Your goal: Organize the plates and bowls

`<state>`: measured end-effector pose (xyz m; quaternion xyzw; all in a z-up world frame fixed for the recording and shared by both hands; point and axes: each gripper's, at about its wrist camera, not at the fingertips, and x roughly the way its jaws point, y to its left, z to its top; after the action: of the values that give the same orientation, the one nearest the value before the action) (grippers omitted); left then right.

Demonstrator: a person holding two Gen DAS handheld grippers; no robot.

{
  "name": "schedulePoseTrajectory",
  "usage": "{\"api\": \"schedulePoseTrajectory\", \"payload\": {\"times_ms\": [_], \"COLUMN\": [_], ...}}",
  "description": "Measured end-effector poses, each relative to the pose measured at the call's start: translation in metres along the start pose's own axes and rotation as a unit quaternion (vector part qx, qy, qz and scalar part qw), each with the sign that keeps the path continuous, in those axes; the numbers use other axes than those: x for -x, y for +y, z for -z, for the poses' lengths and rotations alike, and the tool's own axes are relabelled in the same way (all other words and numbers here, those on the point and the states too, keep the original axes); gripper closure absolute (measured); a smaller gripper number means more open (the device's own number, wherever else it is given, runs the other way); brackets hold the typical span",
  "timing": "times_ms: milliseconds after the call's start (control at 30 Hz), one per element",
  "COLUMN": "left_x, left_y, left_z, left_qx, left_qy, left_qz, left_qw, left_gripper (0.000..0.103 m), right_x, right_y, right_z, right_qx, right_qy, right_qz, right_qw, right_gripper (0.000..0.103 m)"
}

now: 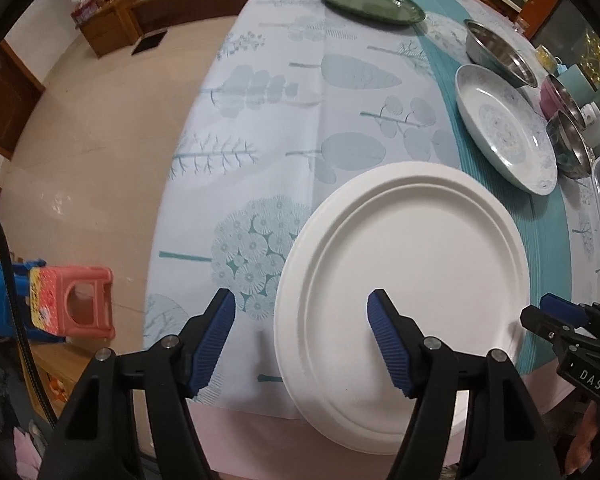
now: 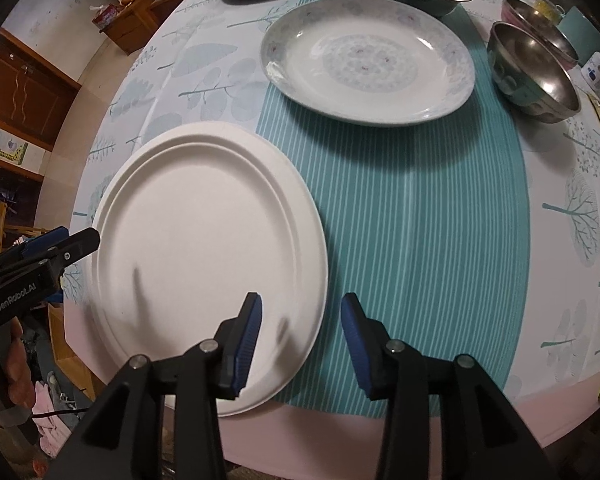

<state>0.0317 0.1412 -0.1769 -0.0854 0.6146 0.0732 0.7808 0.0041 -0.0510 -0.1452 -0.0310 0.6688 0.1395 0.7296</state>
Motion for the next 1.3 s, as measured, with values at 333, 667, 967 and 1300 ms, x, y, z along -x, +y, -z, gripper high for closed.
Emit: {"api": "schedulePoseTrajectory", "payload": {"times_ms": [333, 667, 967, 1300], "left_x": [0.044, 0.08, 0.086, 0.103], "left_y": [-0.018, -0.031, -0.027, -0.022], "left_z": [0.001, -0.01, -0.047, -0.135], "left_qx": [-0.043, -0.067, -0.085, -0.13], "left_qy": [-0.076, -0.095, -0.043, -0.065], "left_qz": [0.019, 0.051, 0.087, 0.058], "left_qw": [0.996, 0.9919, 0.9917, 0.9877], "left_gripper": [0.036, 0.036, 0.036, 0.035], "right_x": [0.028, 0.07, 0.085, 0.13], "right_y": [-0.008, 0.004, 0.013, 0.014], "right_z": [0.006, -0.001, -0.036, -0.112], "right_qx": [-0.017, 0.024, 0.044, 0.067], "right_qy": [-0.049, -0.11, -0.086, -0.126], "right_qz": [-0.008, -0.027, 0.001, 0.03], "right_qw": [0.999, 0.993, 0.995, 0.989], "right_gripper": [0.062, 0.062, 0.062, 0.062]}}
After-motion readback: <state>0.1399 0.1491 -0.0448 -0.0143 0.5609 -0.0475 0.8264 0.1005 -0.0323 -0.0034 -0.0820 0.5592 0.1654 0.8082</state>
